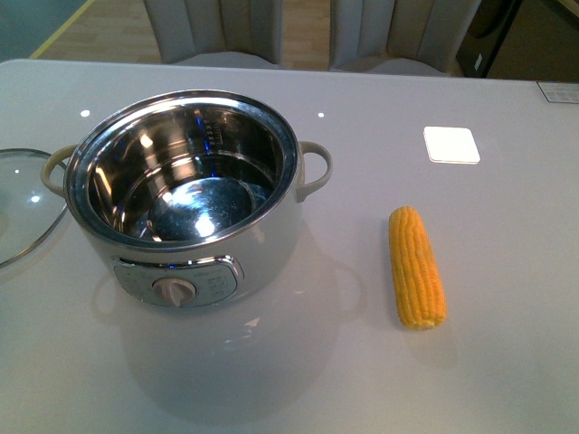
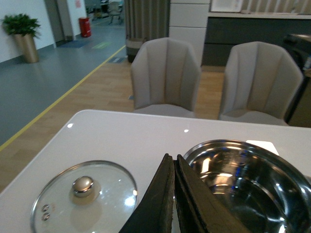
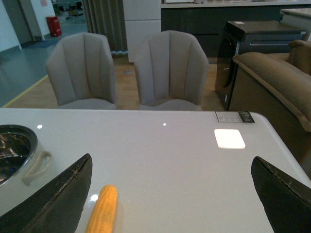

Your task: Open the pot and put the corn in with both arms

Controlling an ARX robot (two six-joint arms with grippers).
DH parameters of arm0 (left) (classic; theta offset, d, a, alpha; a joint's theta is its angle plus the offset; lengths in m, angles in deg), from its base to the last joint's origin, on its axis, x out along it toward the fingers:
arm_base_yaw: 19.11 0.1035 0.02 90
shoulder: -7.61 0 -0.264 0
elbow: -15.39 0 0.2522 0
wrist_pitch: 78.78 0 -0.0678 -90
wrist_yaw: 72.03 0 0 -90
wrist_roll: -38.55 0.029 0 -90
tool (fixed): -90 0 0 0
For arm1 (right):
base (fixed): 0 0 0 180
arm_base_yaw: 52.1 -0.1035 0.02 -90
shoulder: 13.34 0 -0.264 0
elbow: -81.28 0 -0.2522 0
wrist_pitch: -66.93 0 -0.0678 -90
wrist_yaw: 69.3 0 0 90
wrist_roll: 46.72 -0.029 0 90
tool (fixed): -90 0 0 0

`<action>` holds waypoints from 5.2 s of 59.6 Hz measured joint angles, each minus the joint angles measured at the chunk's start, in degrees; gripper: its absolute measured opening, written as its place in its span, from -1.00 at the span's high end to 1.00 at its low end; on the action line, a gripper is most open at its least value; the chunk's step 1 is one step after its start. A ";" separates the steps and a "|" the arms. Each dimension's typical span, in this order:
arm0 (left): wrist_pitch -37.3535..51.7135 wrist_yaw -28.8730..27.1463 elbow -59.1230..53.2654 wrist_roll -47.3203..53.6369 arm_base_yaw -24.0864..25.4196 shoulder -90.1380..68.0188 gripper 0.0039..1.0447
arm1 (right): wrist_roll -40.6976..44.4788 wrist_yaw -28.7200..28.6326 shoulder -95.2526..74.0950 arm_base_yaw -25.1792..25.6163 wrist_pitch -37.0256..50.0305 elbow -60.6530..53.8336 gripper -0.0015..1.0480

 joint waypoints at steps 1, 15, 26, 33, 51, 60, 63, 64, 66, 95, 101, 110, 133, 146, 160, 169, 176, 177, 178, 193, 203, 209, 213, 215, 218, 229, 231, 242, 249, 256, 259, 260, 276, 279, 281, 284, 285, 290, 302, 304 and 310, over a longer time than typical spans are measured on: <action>0.15 -0.02 -0.39 -0.02 -0.33 0.20 0.94 | 0.00 0.02 0.00 0.00 0.00 0.00 -0.83; -10.88 -0.52 -0.79 -0.02 -0.68 12.00 0.94 | -0.02 0.04 0.00 0.00 0.00 0.00 -0.83; -14.84 -0.52 -0.79 -0.02 -0.68 15.98 0.94 | 0.00 0.04 0.00 0.00 0.00 0.00 -0.83; -17.03 -0.52 -0.79 -0.02 -0.68 18.18 0.94 | -0.02 0.04 0.00 0.00 0.00 0.00 -0.83; -28.96 -0.52 -0.76 -0.02 -0.68 28.30 0.94 | 0.00 0.04 0.00 0.00 0.00 0.00 -0.83; -30.03 -0.52 -0.76 -0.02 -0.68 30.88 0.94 | 0.00 0.04 0.02 0.00 0.00 0.00 -0.83; -30.10 -0.52 -0.76 -0.02 -0.68 30.93 0.94 | 0.00 0.04 0.02 0.00 0.00 0.00 -0.83; -30.12 -0.52 -0.76 -0.02 -0.68 30.93 0.94 | 0.00 0.04 0.02 0.00 0.00 0.00 -0.83; -30.12 -0.52 -0.76 -0.02 -0.68 30.95 0.94 | -0.02 0.04 0.02 0.00 0.00 0.00 -0.83; -30.12 -0.52 -0.76 -0.02 -0.68 30.99 -0.87 | -13.18 -7.65 -35.58 0.11 -34.27 16.09 -0.83; -30.12 -0.50 -0.76 -0.02 -0.68 30.99 -0.87 | -13.14 -6.49 -40.41 -1.77 -29.99 17.09 -0.83; -30.12 -0.52 -0.76 -0.02 -0.68 30.99 -0.88 | -12.59 -5.42 -51.19 -5.62 -21.22 19.19 -0.83; -30.12 -0.52 -0.76 -0.02 -0.68 30.99 -0.88 | -9.92 -1.14 -84.46 -13.70 0.59 30.51 -0.83; -30.12 -0.52 -0.76 -0.02 -0.68 30.99 -0.88 | -9.22 3.54 -100.69 -16.46 3.04 38.45 -0.83; -30.12 -0.52 -0.76 -0.02 -0.68 30.99 -0.88 | -7.78 5.31 -109.79 -17.16 2.62 46.21 -0.83; -30.12 -0.52 -0.76 -0.02 -0.68 30.99 -0.88 | -7.34 5.38 -113.42 -17.57 2.29 48.89 -0.83; -30.12 -0.52 -0.76 -0.02 -0.68 30.99 -0.88 | -7.15 5.09 -115.34 -18.12 2.10 50.25 -0.83; -30.12 -0.52 -0.76 -0.02 -0.68 30.99 -0.88 | -7.13 4.79 -115.65 -18.23 2.58 50.31 -0.83; -30.12 -0.52 -0.76 -0.02 -0.68 30.99 -0.88 | -7.15 4.55 -115.84 -18.32 2.82 50.34 -0.83; -30.12 -0.52 -0.76 -0.02 -0.68 30.99 -0.88 | -5.11 1.60 -115.16 -19.39 3.15 49.88 -0.83; -30.12 -0.52 -0.76 -0.02 -0.68 30.99 -0.88 | -2.75 -0.55 -114.57 -19.26 1.81 49.20 -0.83; -30.12 -0.52 -0.76 -0.02 -0.68 30.99 -0.88 | -1.03 -1.27 -114.60 -18.80 -0.24 49.18 -0.83; -30.12 -0.52 -0.76 -0.02 -0.68 30.99 -0.88 | 0.15 -1.18 -114.73 -18.29 -0.98 49.18 -0.83; -30.12 -0.52 -0.76 -0.02 -0.68 30.99 -0.88 | 0.70 -0.87 -114.86 -18.08 -1.18 49.20 -0.83; -30.12 -0.52 -0.76 -0.02 -0.68 30.99 -0.88 | 1.53 -0.48 -115.25 -17.68 -1.40 49.20 -0.83; -30.12 -0.52 -0.76 -0.02 -0.68 30.99 -0.88 | 2.84 0.02 -117.74 -17.07 -1.79 49.29 -0.83; -30.12 -0.52 -0.76 -0.02 -0.68 30.99 -0.88 | 2.86 0.02 -118.25 -17.09 -1.75 49.35 -0.83; -30.12 -0.52 -0.76 -0.02 -0.68 30.99 -0.88 | 2.51 -0.55 -120.65 -17.68 -1.18 50.66 -0.83; -30.12 -0.52 -0.76 -0.02 -0.68 30.99 -0.88 | 2.16 -0.63 -121.39 -18.08 -0.70 51.67 -0.83; -30.12 -0.52 -0.76 -0.02 -0.68 30.99 -0.88 | 1.20 -0.63 -122.38 -18.34 0.02 52.70 -0.83; -30.12 -0.52 -0.76 -0.02 -0.68 30.99 -0.88 | 0.94 -0.63 -122.75 -18.47 0.24 52.92 -0.83; -30.12 -0.52 -0.76 -0.02 -0.68 30.99 -0.88 | 0.87 -0.63 -122.90 -18.51 0.31 52.98 -0.83; -30.12 -0.52 -0.76 -0.02 -0.68 30.99 -0.88 | -0.33 -0.15 -125.07 -18.71 1.55 53.68 -0.83; -30.12 -0.52 -0.76 -0.02 -0.68 30.99 -0.88 | -0.33 -0.13 -125.26 -18.75 1.79 53.68 -0.83; -30.12 -0.52 -0.76 -0.02 -0.68 30.99 -0.88 | -0.33 -0.02 -125.39 -18.80 1.97 53.68 -0.83; -30.12 -0.52 -0.76 -0.02 -0.68 30.99 -0.88 | -0.33 0.26 -125.63 -18.86 2.38 53.70 -0.83; -30.12 -0.52 -0.76 -0.02 -0.68 30.99 -0.88 | -0.39 0.26 -125.72 -18.91 2.58 53.70 -0.83; -30.12 -0.52 -0.76 -0.02 -0.68 30.99 -0.88 | -0.57 0.52 -126.14 -19.04 3.19 53.72 -0.83; -30.12 -0.52 -0.76 -0.02 -0.68 30.99 -0.88 | -1.79 1.31 -127.19 -19.69 4.79 53.77 0.12; -30.12 -0.52 -0.76 -0.02 -0.68 30.99 -0.88 | -1.81 1.33 -127.19 -19.76 4.83 53.77 0.18; -30.12 -0.52 -0.76 -0.02 -0.68 30.99 -0.88 | -1.79 1.38 -127.19 -19.82 4.94 53.75 0.33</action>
